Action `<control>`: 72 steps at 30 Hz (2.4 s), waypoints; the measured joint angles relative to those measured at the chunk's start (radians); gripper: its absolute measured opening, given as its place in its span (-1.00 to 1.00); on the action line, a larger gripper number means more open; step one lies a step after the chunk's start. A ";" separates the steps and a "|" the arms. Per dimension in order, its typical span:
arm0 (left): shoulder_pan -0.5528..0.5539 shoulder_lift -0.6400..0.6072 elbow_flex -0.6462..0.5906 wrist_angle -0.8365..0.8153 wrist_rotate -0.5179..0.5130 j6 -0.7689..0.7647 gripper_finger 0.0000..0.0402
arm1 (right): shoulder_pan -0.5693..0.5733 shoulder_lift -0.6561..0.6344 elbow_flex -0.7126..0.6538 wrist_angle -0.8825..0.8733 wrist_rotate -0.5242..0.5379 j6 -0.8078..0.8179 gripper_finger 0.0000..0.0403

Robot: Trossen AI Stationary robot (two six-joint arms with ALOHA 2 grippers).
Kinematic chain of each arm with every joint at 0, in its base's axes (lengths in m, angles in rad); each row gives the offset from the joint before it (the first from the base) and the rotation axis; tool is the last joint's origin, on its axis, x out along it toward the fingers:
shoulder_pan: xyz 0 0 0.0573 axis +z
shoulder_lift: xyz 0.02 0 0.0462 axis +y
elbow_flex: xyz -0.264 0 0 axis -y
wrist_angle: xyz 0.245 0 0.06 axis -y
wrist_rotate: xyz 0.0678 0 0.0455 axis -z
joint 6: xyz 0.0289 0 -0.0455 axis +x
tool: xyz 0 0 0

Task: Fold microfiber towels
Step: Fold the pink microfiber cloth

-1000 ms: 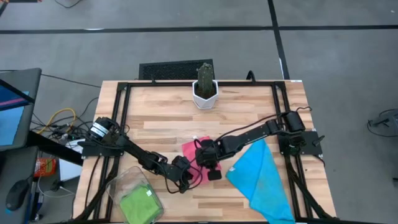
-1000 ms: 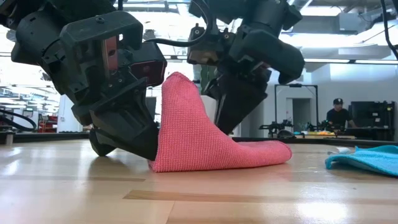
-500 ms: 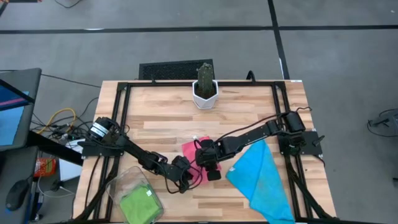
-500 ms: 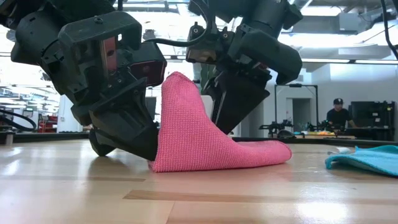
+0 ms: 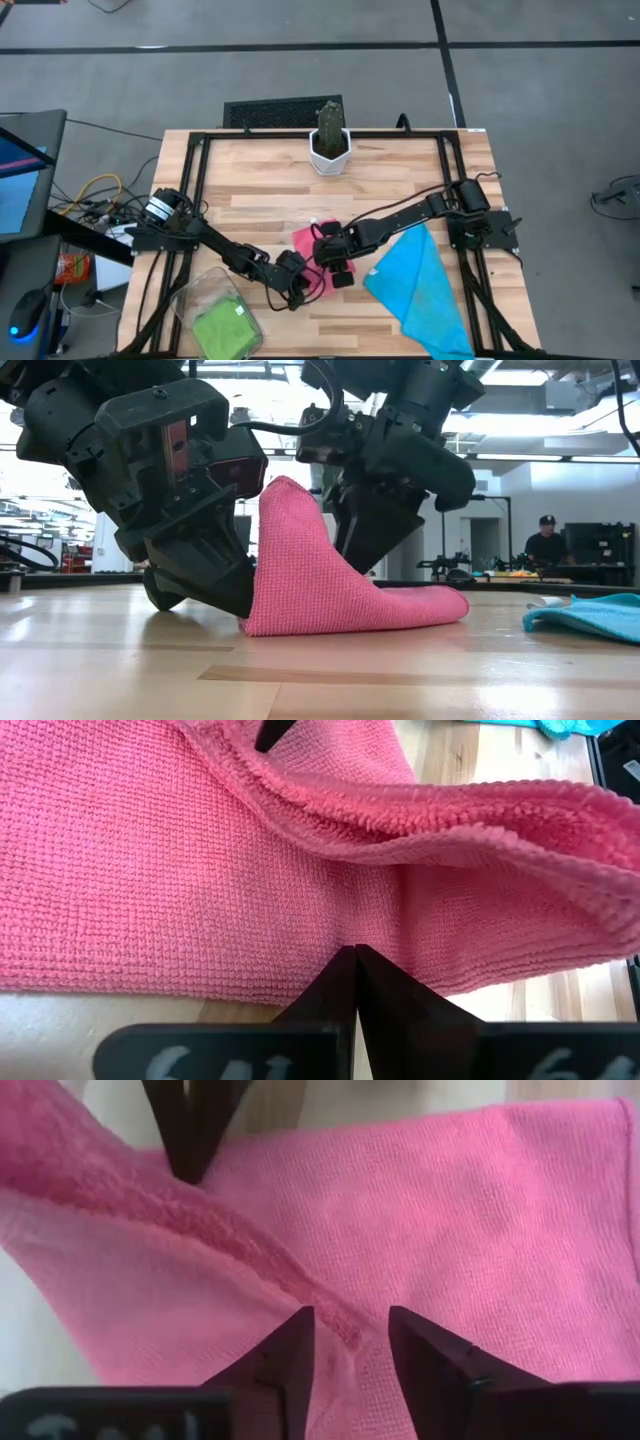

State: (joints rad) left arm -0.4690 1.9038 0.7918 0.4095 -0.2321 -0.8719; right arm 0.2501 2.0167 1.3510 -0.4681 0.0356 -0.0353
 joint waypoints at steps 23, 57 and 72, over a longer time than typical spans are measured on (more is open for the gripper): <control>0.000 0.000 0.000 0.000 -0.002 -0.004 -1.00 | 0.005 0.001 -0.057 0.030 -0.008 0.009 -0.52; 0.011 -0.057 -0.001 0.016 0.073 -0.027 -1.00 | 0.012 -0.036 -0.008 -0.079 -0.004 0.149 -0.75; 0.007 -0.261 -0.001 -0.293 0.111 -0.047 -1.00 | -0.004 -0.177 -0.008 -0.155 0.079 0.167 -0.27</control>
State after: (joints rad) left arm -0.4617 1.6430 0.7910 0.1166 -0.1214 -0.9187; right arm 0.2466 1.8397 1.3430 -0.6236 0.1141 0.1322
